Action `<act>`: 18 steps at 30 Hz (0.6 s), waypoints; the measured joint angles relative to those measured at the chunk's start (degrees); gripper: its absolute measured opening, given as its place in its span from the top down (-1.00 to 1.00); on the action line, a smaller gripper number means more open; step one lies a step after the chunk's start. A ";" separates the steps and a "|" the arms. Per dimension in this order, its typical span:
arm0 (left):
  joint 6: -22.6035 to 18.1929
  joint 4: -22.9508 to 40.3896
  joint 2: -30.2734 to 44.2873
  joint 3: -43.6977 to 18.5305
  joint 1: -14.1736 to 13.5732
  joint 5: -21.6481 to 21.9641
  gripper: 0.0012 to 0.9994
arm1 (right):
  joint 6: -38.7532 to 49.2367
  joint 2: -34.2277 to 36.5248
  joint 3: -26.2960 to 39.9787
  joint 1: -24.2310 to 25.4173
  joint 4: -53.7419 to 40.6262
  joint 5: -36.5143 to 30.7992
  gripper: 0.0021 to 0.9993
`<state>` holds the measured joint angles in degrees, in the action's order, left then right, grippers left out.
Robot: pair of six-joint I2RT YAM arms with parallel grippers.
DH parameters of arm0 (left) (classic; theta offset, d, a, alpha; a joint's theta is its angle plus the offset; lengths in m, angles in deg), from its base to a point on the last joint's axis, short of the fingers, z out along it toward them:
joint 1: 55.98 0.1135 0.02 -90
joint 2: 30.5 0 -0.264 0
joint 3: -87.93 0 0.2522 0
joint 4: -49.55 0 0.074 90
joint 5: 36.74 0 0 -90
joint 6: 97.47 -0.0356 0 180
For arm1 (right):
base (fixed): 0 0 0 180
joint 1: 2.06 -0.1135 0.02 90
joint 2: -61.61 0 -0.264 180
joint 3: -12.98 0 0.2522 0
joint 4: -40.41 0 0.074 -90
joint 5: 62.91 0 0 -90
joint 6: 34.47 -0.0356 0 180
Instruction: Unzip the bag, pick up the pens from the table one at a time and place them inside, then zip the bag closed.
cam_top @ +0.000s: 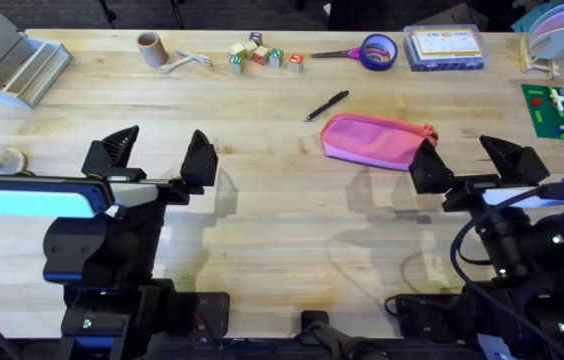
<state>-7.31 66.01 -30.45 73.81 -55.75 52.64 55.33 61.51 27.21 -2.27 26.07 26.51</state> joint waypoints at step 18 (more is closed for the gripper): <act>-0.14 1.18 0.00 0.00 0.00 -2.64 -0.99 | 0.02 0.00 0.02 0.00 -0.11 0.08 -1.00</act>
<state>-7.45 67.19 -30.45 73.81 -55.75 50.01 55.35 61.51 27.23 -2.27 25.96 26.58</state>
